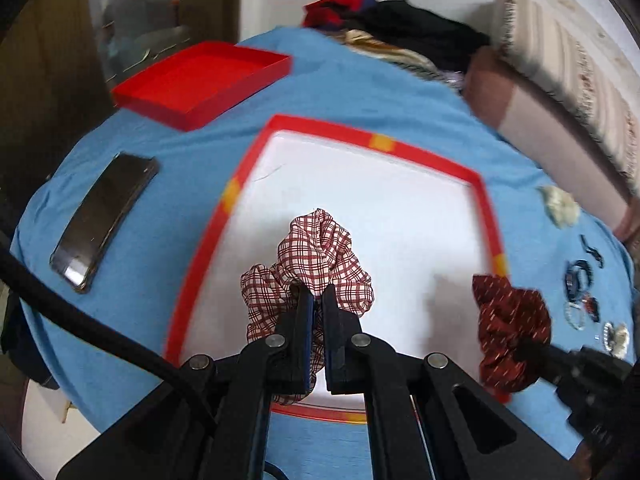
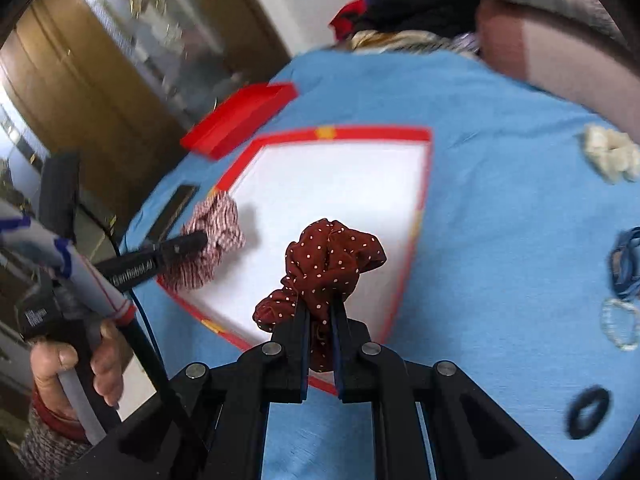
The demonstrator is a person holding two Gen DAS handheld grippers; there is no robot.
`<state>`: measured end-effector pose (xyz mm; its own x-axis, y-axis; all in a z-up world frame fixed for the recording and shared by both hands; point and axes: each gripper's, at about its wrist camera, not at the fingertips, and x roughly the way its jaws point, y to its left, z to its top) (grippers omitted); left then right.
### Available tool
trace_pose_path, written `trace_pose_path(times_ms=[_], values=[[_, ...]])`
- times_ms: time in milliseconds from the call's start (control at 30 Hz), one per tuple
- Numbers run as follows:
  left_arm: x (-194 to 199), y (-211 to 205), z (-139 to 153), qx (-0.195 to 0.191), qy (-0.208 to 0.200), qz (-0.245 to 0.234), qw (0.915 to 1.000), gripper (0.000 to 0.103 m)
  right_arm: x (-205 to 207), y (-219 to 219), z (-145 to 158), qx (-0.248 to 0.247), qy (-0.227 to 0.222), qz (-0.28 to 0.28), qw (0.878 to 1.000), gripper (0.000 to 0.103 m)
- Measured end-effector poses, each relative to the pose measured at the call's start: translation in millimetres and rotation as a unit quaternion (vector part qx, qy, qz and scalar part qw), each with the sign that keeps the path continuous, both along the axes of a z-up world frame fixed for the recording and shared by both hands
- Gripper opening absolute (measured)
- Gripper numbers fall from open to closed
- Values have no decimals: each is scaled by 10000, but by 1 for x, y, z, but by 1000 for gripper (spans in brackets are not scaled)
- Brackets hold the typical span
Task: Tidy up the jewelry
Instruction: 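Carry both scrunchies into the white tray and open both tools, then grasp the blue striped strap with the left tool while the right grasps the white polka-dot scrunchie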
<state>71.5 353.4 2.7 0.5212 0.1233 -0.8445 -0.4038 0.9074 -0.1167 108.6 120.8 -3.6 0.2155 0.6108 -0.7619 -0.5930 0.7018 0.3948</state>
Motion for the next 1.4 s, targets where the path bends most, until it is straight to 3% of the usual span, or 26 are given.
trace_pose_path(times_ms=[100, 200, 267, 300, 333, 367, 633, 933, 1233, 1400], values=[[-3, 12, -9, 1, 82, 127, 9999, 4, -4, 12, -15, -149, 8, 78, 9999, 11], [-7, 21, -11, -43, 80, 280, 9996, 7, -4, 13, -17, -197, -44, 30, 9998, 23], [-12, 22, -7, -25, 24, 356, 9994, 17, -6, 11, -12, -224, -174, 48, 9996, 36], [-12, 21, -5, -27, -11, 372, 9993, 28, -8, 8, -7, -252, -301, 29, 9992, 39], [-14, 21, 0, -40, -72, 408, 9991, 40, -9, 4, -2, -255, -396, 5, 9989, 39], [-15, 20, 3, -44, -129, 451, 9989, 44, -10, 0, 2, -233, -427, -11, 9988, 39], [-28, -10, 39, 171, -468, 365, 9981, 45, -25, -69, 25, 84, -521, -503, 9973, 41], [-6, -110, 47, -22, -511, -812, 9954, 48, -36, -218, 13, -146, -450, -1673, 9848, 44], [42, -243, 26, -172, -348, -2097, 9770, 49, -44, -382, 5, -353, -368, -3179, 9467, 49], [69, -288, 8, -330, -116, -2390, 9704, 50, -43, -421, 0, -344, -363, -3558, 9332, 49]])
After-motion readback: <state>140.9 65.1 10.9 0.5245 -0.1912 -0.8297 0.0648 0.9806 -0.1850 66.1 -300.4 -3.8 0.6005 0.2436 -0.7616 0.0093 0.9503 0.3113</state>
